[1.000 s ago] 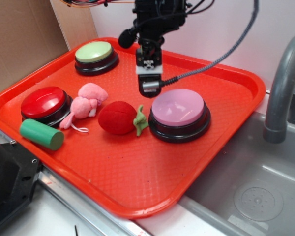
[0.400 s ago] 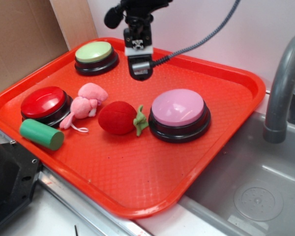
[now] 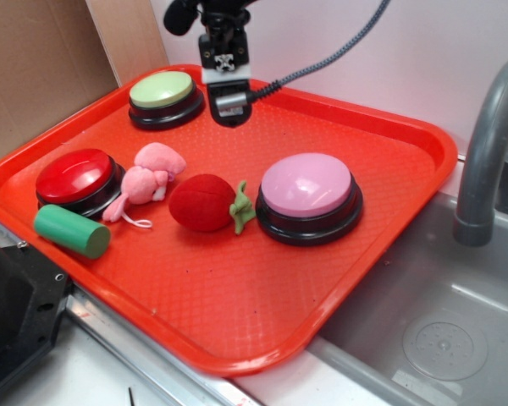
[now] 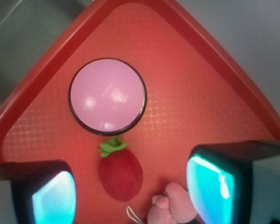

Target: Push the pink button.

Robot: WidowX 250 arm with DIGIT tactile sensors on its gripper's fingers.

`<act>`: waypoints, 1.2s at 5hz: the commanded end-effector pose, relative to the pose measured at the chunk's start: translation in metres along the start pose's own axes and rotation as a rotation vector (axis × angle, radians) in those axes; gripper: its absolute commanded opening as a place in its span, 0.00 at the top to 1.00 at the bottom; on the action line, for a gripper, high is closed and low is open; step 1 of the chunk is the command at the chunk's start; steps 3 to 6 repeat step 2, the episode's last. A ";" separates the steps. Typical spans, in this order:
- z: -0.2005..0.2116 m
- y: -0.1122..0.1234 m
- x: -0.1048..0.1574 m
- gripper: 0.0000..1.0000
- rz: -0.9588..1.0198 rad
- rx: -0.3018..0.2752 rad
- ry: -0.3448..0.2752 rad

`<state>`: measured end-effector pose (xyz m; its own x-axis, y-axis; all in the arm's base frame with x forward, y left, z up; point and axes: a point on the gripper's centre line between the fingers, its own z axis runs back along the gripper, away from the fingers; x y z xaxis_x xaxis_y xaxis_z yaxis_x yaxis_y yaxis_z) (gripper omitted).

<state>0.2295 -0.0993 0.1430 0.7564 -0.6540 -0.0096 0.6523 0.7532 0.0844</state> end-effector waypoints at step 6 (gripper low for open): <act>0.045 -0.009 -0.016 0.00 0.208 -0.056 -0.078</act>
